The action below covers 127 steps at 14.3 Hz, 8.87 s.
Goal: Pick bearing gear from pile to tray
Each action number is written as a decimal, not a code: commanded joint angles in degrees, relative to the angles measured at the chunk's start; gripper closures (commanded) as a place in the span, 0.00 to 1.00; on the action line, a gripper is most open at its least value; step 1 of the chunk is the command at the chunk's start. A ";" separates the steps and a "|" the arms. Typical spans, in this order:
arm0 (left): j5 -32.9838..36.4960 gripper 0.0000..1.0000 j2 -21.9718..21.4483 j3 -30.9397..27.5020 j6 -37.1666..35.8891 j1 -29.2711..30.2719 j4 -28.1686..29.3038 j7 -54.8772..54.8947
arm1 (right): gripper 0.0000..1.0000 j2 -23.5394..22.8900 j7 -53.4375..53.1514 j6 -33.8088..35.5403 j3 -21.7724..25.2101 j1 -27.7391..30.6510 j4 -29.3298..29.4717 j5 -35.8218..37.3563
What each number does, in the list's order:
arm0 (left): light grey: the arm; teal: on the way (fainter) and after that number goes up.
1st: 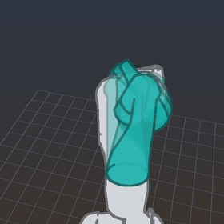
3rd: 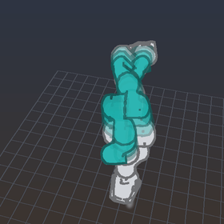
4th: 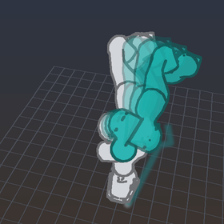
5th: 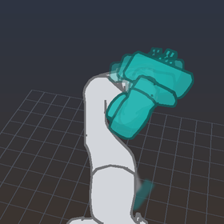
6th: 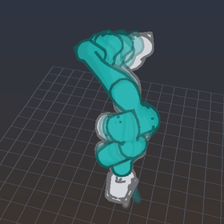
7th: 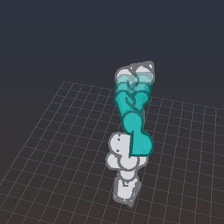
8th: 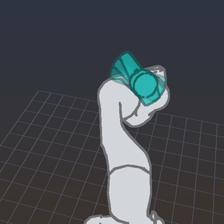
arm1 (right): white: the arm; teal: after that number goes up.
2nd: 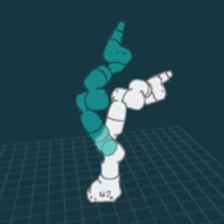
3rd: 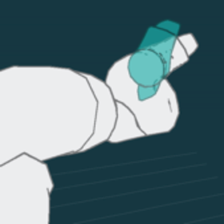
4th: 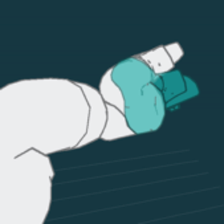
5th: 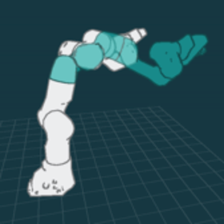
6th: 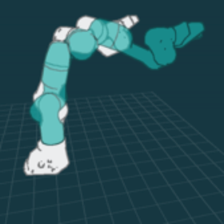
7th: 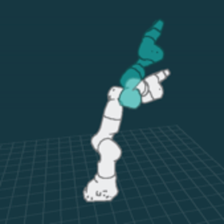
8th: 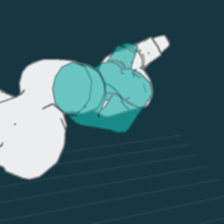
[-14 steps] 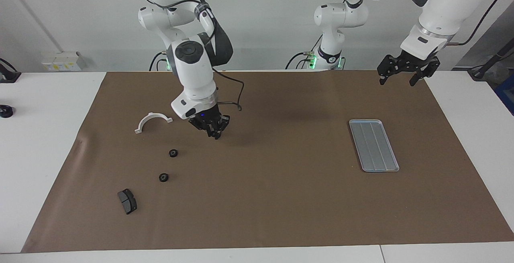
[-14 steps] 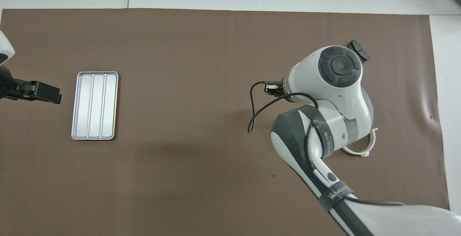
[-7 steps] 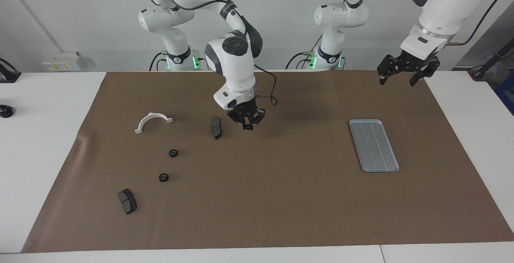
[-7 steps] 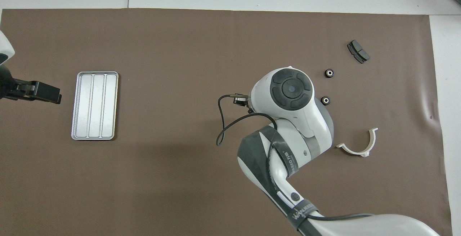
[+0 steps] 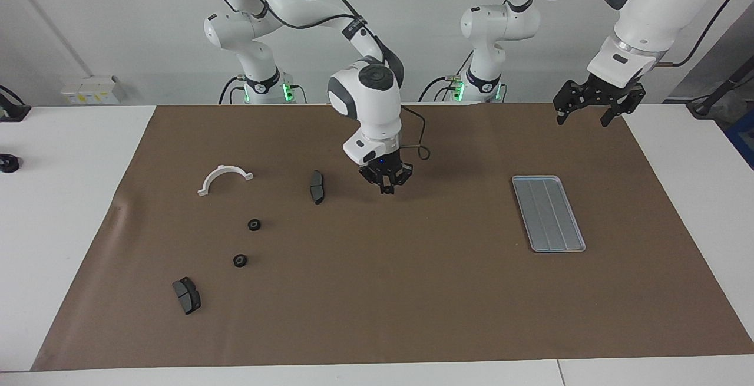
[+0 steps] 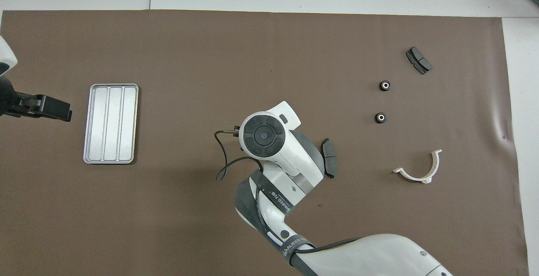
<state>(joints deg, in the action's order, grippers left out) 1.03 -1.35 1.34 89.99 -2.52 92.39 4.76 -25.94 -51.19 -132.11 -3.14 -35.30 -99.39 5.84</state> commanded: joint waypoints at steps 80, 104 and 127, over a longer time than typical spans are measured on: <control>0.46 1.00 14.45 1.21 40.35 -3.48 19.40 -11.92 | 1.00 -3.66 3.74 3.36 -0.55 4.10 9.12 -4.78; 0.38 0.16 14.99 1.21 43.19 1.91 19.06 0.34 | 0.00 2.56 37.95 9.07 -0.37 22.62 7.11 0.59; 4.51 0.24 28.51 1.21 44.74 -28.95 5.34 -35.17 | 0.34 -3.59 60.59 0.00 -0.37 35.47 -0.19 -2.41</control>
<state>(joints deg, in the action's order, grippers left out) 4.53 26.46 3.19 133.06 -30.94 98.55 -29.31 -30.50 7.34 -134.47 -2.59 -1.23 -98.83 4.51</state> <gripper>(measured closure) 0.238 0.278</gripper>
